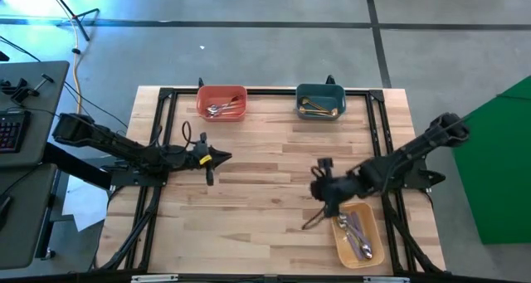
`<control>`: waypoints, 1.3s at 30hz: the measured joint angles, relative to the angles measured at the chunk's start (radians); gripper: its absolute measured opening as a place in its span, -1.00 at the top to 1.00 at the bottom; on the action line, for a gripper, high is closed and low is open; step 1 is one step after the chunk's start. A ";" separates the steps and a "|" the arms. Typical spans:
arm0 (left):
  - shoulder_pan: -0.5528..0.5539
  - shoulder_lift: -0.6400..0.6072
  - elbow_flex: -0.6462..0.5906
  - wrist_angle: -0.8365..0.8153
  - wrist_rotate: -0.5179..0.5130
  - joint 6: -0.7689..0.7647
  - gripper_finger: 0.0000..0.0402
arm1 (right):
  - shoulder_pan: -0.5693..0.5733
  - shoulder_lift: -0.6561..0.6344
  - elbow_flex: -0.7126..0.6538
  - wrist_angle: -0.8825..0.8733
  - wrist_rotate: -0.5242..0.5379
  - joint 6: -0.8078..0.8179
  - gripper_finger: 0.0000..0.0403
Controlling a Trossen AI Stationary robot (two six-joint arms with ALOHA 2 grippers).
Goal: Sort silverware by color (type)
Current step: Return to Home Position
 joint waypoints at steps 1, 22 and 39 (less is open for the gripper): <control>0.010 0.000 0.000 0.003 0.019 0.008 0.90 | -0.027 -0.008 0.000 0.023 0.008 -0.060 1.00; 0.103 -0.132 0.000 0.030 0.195 0.199 0.97 | -0.656 -0.555 -0.669 0.945 -0.483 -0.577 1.00; 0.102 -0.332 0.000 -0.131 0.188 0.229 0.97 | -0.828 -1.113 -0.990 1.049 -0.547 -0.573 1.00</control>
